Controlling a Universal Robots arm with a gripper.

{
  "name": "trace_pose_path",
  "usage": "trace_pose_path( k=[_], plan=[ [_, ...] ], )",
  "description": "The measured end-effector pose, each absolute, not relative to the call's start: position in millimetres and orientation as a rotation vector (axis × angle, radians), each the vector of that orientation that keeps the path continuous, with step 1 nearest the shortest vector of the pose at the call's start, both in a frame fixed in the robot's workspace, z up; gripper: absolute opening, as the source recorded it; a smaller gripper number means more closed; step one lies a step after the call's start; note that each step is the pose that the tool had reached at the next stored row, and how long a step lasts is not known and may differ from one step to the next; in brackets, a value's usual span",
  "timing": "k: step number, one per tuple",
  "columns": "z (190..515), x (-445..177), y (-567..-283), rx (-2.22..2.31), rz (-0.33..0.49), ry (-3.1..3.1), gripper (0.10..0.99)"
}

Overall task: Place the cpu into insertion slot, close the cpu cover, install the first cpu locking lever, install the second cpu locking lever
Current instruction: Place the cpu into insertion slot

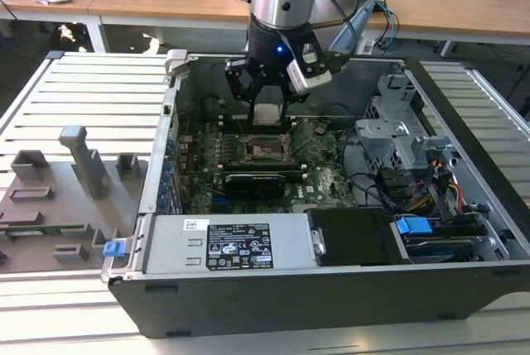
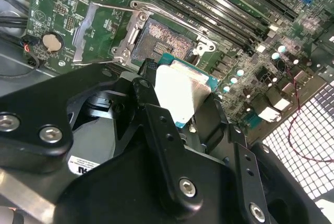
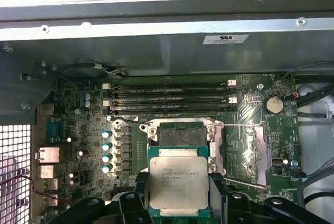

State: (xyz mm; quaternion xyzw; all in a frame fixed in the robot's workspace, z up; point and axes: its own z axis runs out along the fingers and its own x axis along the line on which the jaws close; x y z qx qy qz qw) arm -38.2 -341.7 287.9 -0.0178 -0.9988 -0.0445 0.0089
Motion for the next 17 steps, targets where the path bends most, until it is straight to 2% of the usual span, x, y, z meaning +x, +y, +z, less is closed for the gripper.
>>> trace_pose_path(
  k=[17],
  plan=[
    [275,-38,-338,-0.056,-0.113,-3.122,0.541]
  ],
)
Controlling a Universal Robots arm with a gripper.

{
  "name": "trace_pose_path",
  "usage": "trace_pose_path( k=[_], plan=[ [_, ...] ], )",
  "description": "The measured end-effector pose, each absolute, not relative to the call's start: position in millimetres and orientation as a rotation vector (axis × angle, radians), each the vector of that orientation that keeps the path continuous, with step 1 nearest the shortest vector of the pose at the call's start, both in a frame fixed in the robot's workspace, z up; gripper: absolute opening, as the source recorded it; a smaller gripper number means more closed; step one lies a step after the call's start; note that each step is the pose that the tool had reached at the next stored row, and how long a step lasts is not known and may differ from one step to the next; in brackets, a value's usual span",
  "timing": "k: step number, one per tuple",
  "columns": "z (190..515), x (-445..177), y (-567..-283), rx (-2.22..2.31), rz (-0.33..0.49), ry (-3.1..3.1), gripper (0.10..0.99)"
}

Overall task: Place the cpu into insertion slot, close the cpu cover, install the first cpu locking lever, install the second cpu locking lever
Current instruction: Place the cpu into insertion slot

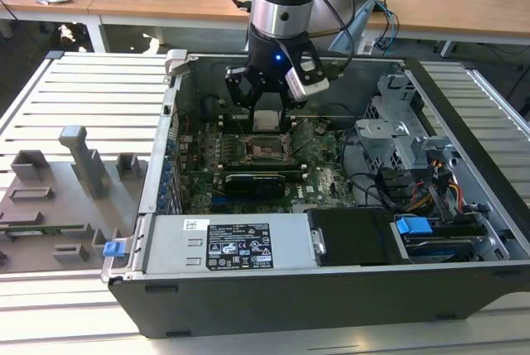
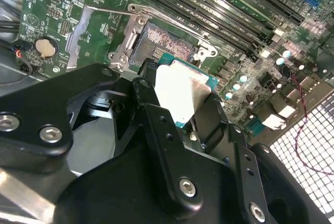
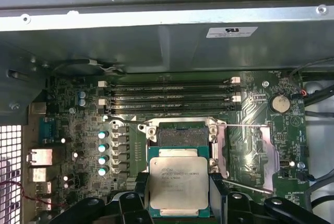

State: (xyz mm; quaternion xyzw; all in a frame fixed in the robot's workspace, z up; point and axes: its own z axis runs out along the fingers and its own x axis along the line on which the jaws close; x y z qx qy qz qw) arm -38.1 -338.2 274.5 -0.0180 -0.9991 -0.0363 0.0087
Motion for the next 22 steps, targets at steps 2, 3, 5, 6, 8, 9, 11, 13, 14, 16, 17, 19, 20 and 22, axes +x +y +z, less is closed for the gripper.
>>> trace_pose_path(
  k=[2,3,5,6,8,9,11,13,14,16,17,19,20,22],
  plan=[
    [273,-38,-338,-0.056,-0.109,-3.122,0.541],
    [272,-38,-337,-0.056,-0.107,-3.122,0.541],
    [270,-38,-337,-0.056,-0.103,-3.122,0.541],
    [269,-38,-337,-0.056,-0.103,-3.122,0.541],
    [265,-38,-337,-0.056,-0.102,-3.122,0.541],
    [263,-38,-337,-0.056,-0.101,-3.122,0.541],
    [259,-38,-337,-0.056,-0.101,-3.122,0.541],
    [256,-38,-337,-0.056,-0.100,-3.122,0.541],
    [255,-38,-337,-0.056,-0.100,-3.122,0.541],
    [254,-38,-337,-0.056,-0.100,-3.122,0.541],
    [254,-38,-337,-0.056,-0.100,-3.122,0.541],
    [254,-38,-337,-0.056,-0.100,-3.122,0.541],
    [254,-38,-337,-0.056,-0.100,-3.122,0.541],
    [254,-38,-337,-0.056,-0.100,-3.122,0.541]
  ],
)
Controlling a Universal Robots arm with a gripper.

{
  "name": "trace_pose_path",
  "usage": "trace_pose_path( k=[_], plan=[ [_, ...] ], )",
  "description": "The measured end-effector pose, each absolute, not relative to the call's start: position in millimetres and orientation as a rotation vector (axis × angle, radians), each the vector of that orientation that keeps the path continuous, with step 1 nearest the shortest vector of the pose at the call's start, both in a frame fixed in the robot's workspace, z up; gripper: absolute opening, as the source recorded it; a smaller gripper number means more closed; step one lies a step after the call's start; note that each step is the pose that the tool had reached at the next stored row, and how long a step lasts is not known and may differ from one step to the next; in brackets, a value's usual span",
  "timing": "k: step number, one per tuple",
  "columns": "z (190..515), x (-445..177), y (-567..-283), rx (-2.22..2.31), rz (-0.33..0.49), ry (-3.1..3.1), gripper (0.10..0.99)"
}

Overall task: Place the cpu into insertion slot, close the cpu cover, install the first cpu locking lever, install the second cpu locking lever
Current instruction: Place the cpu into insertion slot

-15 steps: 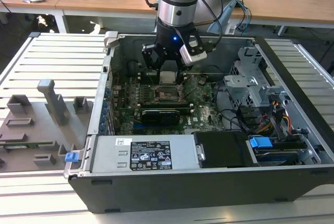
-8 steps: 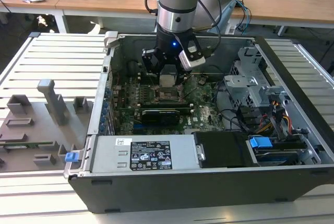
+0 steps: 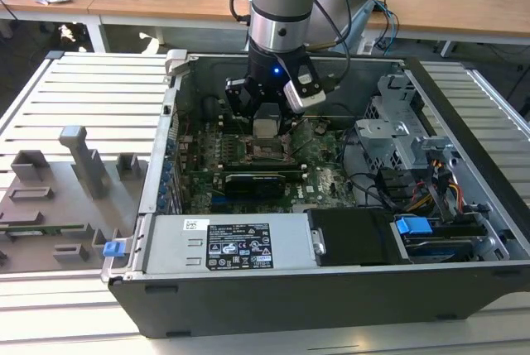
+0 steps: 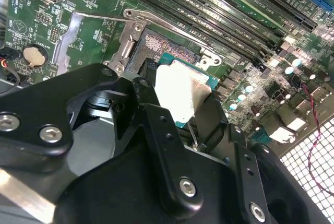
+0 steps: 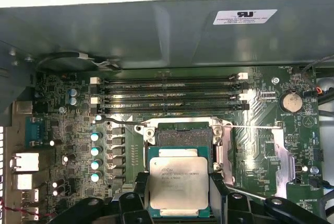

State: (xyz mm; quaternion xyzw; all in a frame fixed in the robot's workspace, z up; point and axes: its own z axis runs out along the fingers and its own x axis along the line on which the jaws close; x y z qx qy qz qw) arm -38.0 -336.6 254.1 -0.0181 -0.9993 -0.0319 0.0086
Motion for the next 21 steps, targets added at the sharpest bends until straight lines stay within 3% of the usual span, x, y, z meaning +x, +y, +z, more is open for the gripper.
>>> trace_pose_path(
  k=[21],
  plan=[
    [253.9,-38.0,-336.6,-0.452,-0.097,-3.098,0.541]
  ],
)
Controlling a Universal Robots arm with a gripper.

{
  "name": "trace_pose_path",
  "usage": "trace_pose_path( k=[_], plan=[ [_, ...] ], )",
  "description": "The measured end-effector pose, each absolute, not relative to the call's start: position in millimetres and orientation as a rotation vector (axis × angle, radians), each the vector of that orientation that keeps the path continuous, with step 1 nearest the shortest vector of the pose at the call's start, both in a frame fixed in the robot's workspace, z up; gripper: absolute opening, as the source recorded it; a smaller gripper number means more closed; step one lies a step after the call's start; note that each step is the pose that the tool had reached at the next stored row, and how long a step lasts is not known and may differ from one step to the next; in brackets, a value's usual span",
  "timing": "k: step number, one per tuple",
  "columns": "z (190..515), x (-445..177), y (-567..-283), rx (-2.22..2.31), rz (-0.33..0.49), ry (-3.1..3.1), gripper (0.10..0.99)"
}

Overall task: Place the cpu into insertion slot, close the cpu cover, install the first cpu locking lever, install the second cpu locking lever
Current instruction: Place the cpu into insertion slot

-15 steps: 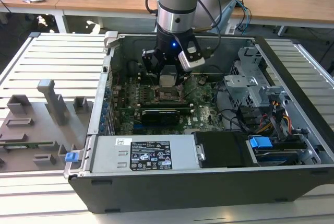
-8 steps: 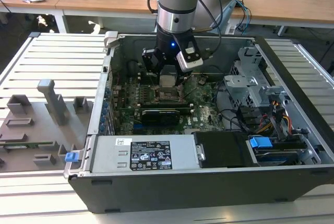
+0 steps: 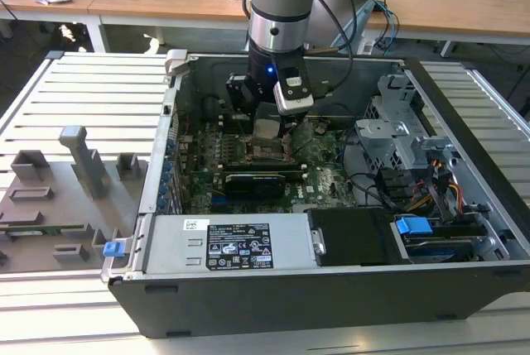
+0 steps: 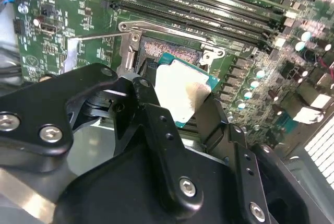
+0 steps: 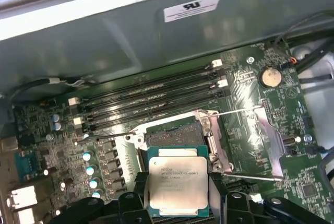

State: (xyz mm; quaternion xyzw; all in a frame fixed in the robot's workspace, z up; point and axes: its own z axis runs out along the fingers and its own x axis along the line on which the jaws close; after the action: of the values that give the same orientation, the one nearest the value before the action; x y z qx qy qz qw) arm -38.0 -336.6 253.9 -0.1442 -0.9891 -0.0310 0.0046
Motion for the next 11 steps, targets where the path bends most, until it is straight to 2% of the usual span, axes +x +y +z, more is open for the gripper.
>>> trace_pose_path(
  k=[11],
  plan=[
    [253.9,-38.0,-336.6,-0.720,-0.095,-3.053,0.541]
  ],
)
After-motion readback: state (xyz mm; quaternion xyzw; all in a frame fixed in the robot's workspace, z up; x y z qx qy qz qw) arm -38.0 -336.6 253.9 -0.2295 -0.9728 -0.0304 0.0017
